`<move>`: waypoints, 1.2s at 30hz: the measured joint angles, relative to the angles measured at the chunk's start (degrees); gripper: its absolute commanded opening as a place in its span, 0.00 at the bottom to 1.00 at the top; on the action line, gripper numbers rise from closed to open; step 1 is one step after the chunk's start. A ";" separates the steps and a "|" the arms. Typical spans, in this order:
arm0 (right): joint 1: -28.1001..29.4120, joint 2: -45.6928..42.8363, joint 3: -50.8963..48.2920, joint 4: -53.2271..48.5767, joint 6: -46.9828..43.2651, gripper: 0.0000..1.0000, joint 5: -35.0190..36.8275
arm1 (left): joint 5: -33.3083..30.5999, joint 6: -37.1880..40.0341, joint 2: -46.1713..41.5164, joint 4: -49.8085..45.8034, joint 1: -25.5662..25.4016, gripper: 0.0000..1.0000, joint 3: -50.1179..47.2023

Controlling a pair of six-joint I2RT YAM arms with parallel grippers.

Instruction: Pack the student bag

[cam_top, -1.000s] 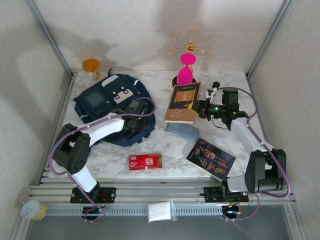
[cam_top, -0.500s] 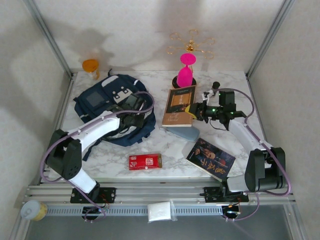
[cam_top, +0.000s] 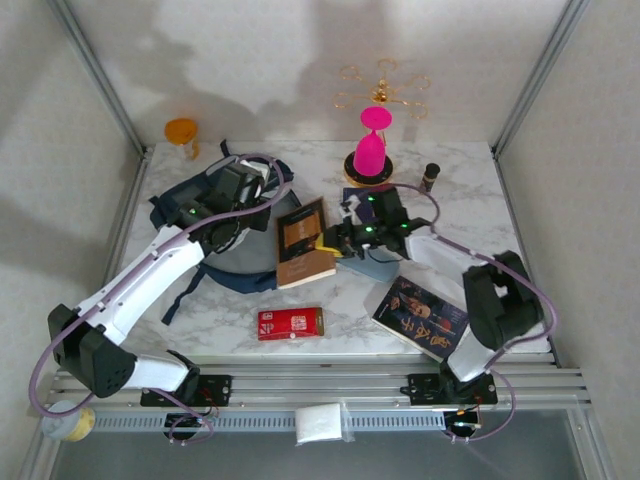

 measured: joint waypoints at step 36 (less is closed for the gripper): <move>7.72 34.62 38.32 -11.15 -12.63 0.58 13.84 | 1.11 -0.28 -9.99 7.87 2.99 0.00 -10.27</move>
